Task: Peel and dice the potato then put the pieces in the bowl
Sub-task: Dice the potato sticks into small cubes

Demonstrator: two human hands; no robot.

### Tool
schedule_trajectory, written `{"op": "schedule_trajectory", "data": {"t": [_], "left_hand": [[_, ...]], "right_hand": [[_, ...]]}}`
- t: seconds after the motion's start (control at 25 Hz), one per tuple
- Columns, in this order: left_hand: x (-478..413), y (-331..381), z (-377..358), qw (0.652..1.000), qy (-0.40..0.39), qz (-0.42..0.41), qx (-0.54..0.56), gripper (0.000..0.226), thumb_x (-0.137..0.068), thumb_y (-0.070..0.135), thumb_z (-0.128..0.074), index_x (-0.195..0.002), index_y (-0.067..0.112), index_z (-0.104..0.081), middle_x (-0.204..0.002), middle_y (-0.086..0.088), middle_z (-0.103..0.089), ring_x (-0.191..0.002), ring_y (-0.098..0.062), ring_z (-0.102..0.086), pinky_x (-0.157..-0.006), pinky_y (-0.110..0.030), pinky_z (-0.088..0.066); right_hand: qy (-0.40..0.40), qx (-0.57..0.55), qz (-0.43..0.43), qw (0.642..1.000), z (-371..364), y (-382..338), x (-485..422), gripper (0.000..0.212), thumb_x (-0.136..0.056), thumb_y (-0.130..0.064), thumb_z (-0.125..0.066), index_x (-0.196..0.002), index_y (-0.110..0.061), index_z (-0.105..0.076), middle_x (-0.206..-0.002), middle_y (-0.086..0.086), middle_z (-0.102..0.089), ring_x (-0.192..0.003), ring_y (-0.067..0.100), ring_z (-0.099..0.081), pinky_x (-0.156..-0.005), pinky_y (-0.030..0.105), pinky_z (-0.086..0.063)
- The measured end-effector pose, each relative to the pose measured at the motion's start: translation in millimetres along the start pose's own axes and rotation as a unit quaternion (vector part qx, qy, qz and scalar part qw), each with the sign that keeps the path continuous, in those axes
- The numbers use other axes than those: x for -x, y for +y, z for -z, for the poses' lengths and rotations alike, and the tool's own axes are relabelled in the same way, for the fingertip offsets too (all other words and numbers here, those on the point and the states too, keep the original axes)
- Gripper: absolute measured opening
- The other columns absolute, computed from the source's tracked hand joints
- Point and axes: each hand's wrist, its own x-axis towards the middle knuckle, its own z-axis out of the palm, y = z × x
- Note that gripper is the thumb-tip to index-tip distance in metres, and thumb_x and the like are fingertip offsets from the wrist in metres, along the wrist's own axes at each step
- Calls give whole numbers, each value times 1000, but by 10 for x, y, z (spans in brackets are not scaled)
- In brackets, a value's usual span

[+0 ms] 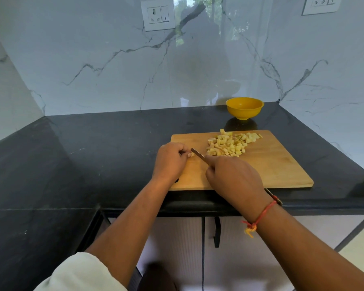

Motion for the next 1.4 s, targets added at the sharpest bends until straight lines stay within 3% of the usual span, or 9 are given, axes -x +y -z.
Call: {"op": "schedule_trajectory", "data": {"t": [0.24, 0.48, 0.8, 1.16, 1.4], "left_hand": [[-40, -6, -1, 1000, -6, 7, 6, 9, -91, 22, -70, -94, 21, -78, -89, 12, -70, -76, 3, -54, -104, -43, -47], [-39, -5, -19, 1000, -11, 23, -11, 7, -90, 26, -71, -90, 21, -77, -75, 19, -59, -73, 1, -56, -106, -47, -45], [6, -17, 14, 999, -3, 46, 8, 10, -89, 31, -73, -90, 21, -76, -85, 12, -67, -81, -6, -60, -98, -42, -51], [14, -5, 42, 998, -22, 51, 18, 11, -92, 22, -69, -98, 20, -77, -94, 7, -72, -86, -6, -63, -93, -30, -53], [3, -15, 15, 999, -17, 43, 12, 10, -91, 21, -69, -84, 20, -77, -81, 9, -69, -77, -6, -63, -99, -42, -51]], "right_hand": [[-51, -6, -17, 999, -16, -41, -155, 40, -103, -33, -42, -142, -34, -52, -79, -6, -56, -69, 8, -55, -60, 26, -47], [-60, 13, -8, 998, 45, 17, -24, 38, -103, -32, -41, -138, -35, -54, -79, -7, -54, -72, 10, -56, -66, 29, -51], [7, 27, 2, 1000, 122, -27, 71, 42, -105, -30, -38, -145, -34, -47, -85, -7, -53, -76, 11, -55, -67, 28, -50], [-36, 21, 2, 999, -12, -127, -68, 40, -104, -31, -39, -143, -31, -49, -87, -4, -58, -79, 13, -59, -70, 30, -53], [-64, -2, -20, 998, -52, -163, -208, 37, -103, -31, -42, -137, -25, -57, -86, -3, -62, -74, 10, -60, -70, 28, -55]]}}
